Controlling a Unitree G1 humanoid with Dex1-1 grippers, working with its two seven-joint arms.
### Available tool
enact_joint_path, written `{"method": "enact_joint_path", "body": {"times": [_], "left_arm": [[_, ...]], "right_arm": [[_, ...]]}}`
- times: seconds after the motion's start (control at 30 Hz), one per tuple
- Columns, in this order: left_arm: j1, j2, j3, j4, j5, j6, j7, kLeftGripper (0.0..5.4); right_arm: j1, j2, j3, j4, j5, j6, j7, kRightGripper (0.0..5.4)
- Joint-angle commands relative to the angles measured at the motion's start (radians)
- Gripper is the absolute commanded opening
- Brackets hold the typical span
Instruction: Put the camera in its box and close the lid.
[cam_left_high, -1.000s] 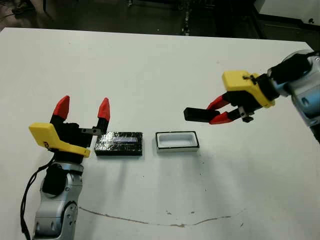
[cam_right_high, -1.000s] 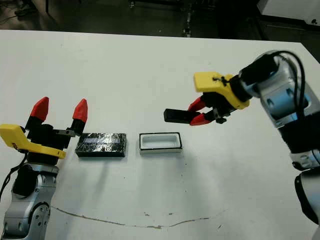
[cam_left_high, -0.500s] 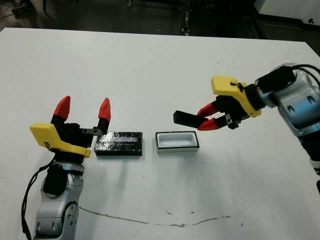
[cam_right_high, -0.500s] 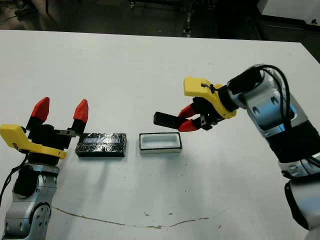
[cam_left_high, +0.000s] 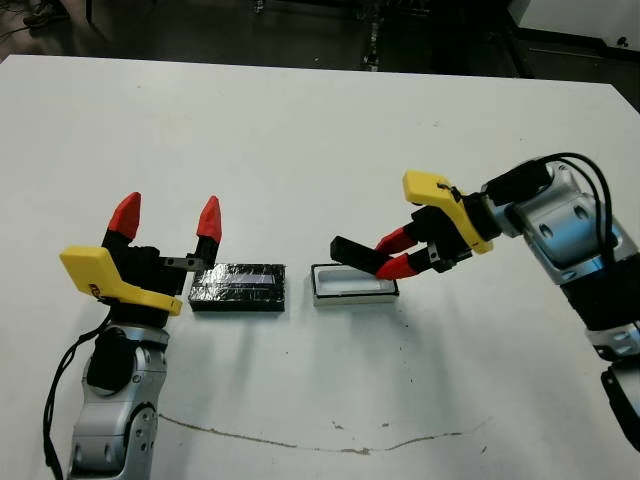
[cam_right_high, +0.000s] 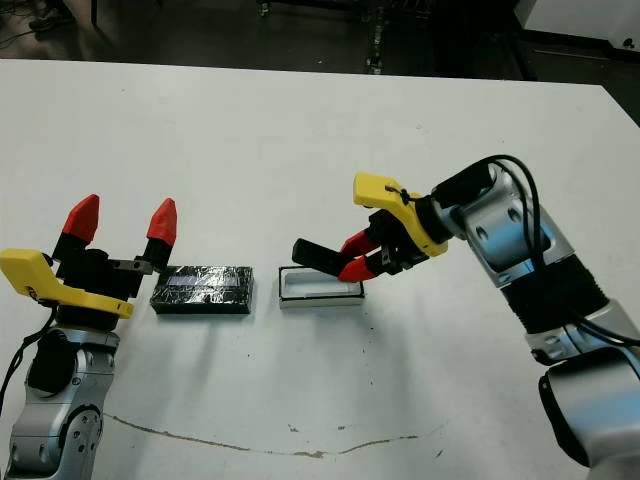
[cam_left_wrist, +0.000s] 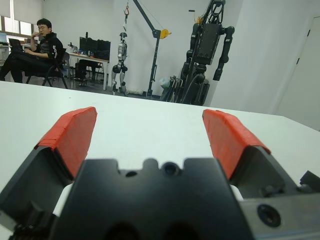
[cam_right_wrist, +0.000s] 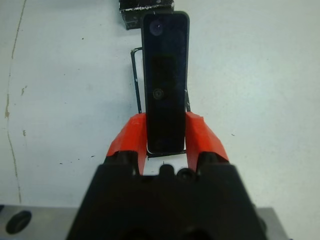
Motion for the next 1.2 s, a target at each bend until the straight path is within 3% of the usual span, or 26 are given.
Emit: {"method": "enact_joint_path", "body": {"times": [0.03,1.2], "left_arm": [[0.009,0.005,0.002,-0.001,0.012,0.003,0.006,5.4],[0.011,0.002,0.003,0.006,0.008,-0.005,0.01,5.4]], "right_arm": [[0.012,0.018,-0.017,0.03,0.009,-0.038,-0.013,1.68],[0.025,0.027,0.007,0.054,-0.049,-0.122,-0.014,1.68]]}}
